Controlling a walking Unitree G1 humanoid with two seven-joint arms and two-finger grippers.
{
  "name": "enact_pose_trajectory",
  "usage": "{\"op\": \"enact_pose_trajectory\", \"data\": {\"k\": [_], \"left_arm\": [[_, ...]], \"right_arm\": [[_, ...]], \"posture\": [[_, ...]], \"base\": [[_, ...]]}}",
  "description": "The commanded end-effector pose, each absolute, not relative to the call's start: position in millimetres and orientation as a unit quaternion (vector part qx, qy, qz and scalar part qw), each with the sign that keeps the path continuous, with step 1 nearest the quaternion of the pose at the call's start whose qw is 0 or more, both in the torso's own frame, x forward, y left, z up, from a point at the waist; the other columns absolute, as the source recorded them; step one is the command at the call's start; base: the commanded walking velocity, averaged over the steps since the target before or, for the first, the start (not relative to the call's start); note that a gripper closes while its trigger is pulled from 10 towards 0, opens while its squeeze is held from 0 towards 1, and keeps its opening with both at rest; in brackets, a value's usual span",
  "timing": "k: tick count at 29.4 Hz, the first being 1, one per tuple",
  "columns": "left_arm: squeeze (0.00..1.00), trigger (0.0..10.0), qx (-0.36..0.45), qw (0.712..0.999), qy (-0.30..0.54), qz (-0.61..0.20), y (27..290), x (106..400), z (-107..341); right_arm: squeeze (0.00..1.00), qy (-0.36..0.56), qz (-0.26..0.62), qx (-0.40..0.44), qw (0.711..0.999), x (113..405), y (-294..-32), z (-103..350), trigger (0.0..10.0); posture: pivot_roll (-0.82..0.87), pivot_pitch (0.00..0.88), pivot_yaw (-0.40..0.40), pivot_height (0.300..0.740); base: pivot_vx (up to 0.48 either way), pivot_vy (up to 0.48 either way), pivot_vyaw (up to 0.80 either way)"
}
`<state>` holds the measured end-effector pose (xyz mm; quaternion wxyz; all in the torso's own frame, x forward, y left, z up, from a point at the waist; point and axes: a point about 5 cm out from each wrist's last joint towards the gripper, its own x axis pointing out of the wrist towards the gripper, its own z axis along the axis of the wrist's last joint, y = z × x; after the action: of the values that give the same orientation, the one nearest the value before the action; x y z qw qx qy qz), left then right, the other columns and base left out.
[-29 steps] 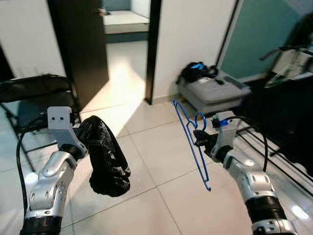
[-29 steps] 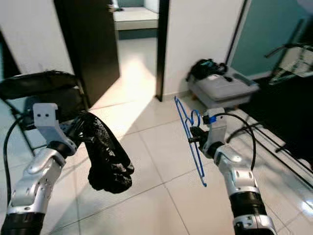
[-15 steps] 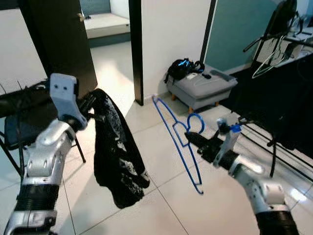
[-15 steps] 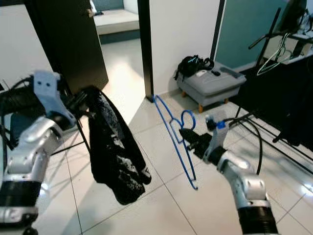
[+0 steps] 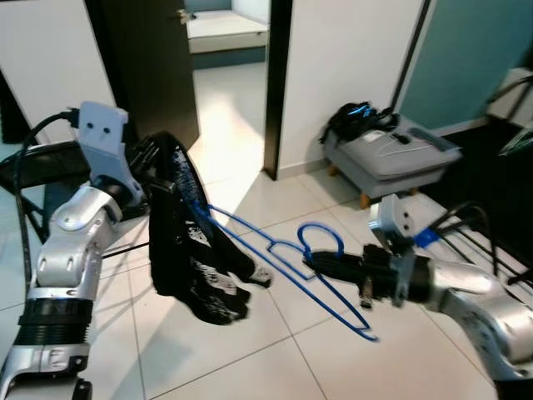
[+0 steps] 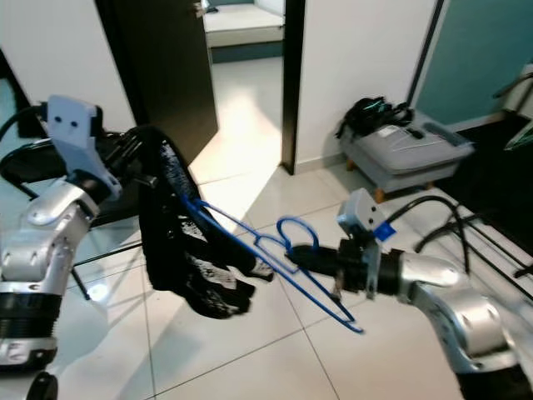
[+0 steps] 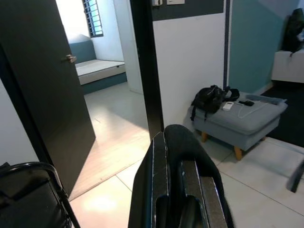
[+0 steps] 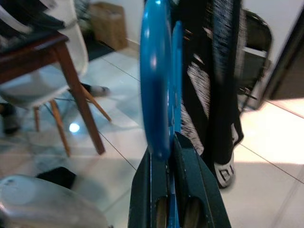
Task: Hang hanger
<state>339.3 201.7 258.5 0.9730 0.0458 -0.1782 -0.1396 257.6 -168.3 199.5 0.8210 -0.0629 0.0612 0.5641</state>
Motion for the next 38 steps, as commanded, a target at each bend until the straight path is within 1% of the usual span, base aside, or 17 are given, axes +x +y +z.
{"op": "enact_pose_trajectory", "data": {"k": [1,3,4,5,6,7,11,13,16,21,24,28,30,31,33,36,38], "left_arm": [[0.0,10.0,0.051,0.966,-0.198,-0.16,188.3,338.1,268.3],[0.0,10.0,0.044,0.965,-0.193,-0.175,180.3,339.0,265.7],[0.0,10.0,0.044,0.965,-0.193,-0.175,180.3,339.0,265.7],[0.0,10.0,0.041,0.964,-0.191,-0.179,177.8,339.2,265.0],[0.0,10.0,0.041,0.964,-0.191,-0.179,177.8,339.2,265.0],[0.0,10.0,0.044,0.964,-0.185,-0.187,170.4,339.2,261.3],[0.0,10.0,0.057,0.967,-0.174,-0.176,165.3,340.4,255.4],[0.0,10.0,0.061,0.968,-0.172,-0.169,165.8,341.1,254.7],[0.0,10.0,0.069,0.975,-0.163,-0.135,171.2,344.1,251.9],[0.0,10.0,0.07,0.98,-0.154,-0.1,179.0,346.2,249.1],[0.0,10.0,0.087,0.983,-0.147,-0.073,186.1,347.3,247.4],[0.0,10.0,0.104,0.984,-0.139,-0.049,192.6,348.8,245.6],[0.0,10.0,0.104,0.986,-0.127,-0.016,201.1,351.2,244.1],[0.0,10.0,0.104,0.986,-0.127,-0.016,201.1,351.2,244.1],[0.0,10.0,0.099,0.988,-0.116,0.014,208.7,353.4,243.1],[0.0,10.0,0.094,0.989,-0.111,0.026,211.9,354.1,242.4],[0.0,10.0,0.074,0.991,-0.111,0.033,213.1,354.5,242.7]], "right_arm": [[0.0,0.061,0.559,-0.054,0.825,260.1,-159.2,197.7,10.0],[0.0,0.051,0.518,-0.046,0.853,273.1,-150.1,193.6,10.0],[0.0,0.051,0.518,-0.046,0.853,273.1,-150.1,193.6,10.0],[0.0,0.049,0.503,-0.041,0.862,277.5,-147.4,191.9,10.0],[0.0,0.049,0.503,-0.041,0.862,277.5,-147.4,191.9,10.0],[0.0,0.046,0.479,-0.019,0.876,283.7,-136.6,185.8,10.0],[0.0,0.055,0.467,0.005,0.883,284.3,-119.5,178.9,10.0],[0.0,0.056,0.466,0.008,0.883,283.8,-117.5,178.8,10.0],[0.0,0.059,0.468,0.015,0.882,280.7,-113.8,180.1,10.0],[0.0,0.063,0.466,0.006,0.883,279.5,-114.8,180.5,10.0],[0.0,0.075,0.455,-0.018,0.887,280.5,-122.2,179.0,10.0],[0.0,0.09,0.459,-0.038,0.883,277.6,-129.2,176.7,10.0],[0.0,0.117,0.48,-0.049,0.868,269.0,-136.6,172.6,10.0],[0.0,0.117,0.48,-0.049,0.868,269.0,-136.6,172.6,10.0],[0.0,0.148,0.502,-0.075,0.849,257.3,-145.6,168.0,10.0],[0.0,0.169,0.508,-0.088,0.84,250.9,-152.3,165.5,10.0],[0.0,0.2,0.515,-0.103,0.827,240.1,-164.7,165.0,10.0]], "posture": [[0.03,0.0,0.024,0.735],[0.03,0.0,0.024,0.735],[0.03,0.0,0.024,0.735],[0.03,0.0,0.024,0.735],[0.03,0.0,0.024,0.735],[0.03,0.0,0.028,0.735],[0.03,0.0,0.028,0.735],[0.03,0.0,0.028,0.735],[0.03,0.0,0.028,0.735],[0.03,0.0,0.028,0.735],[0.01,0.0,0.033,0.735],[0.01,0.0,0.036,0.735],[0.01,0.0,0.039,0.735],[0.01,0.0,0.039,0.735],[0.0,0.0,0.044,0.735],[0.0,0.001,0.045,0.735],[-0.01,0.006,0.048,0.735]], "base": [[0.251,0.0,0.0],[0.0,0.0,-0.35],[0.0,0.0,-0.7],[0.0,0.0,-0.68],[0.0,0.0,-0.68],[0.0,0.0,-0.69],[0.0,0.0,-0.68],[0.0,0.0,-0.69],[0.0,0.0,-0.69],[0.0,0.0,-0.68],[0.0,0.0,-0.69],[0.0,0.0,-0.69],[0.0,0.0,-0.68],[0.0,0.0,-0.65],[0.0,0.0,0.0],[0.0,0.0,0.0],[0.0,0.0,0.0]]}}
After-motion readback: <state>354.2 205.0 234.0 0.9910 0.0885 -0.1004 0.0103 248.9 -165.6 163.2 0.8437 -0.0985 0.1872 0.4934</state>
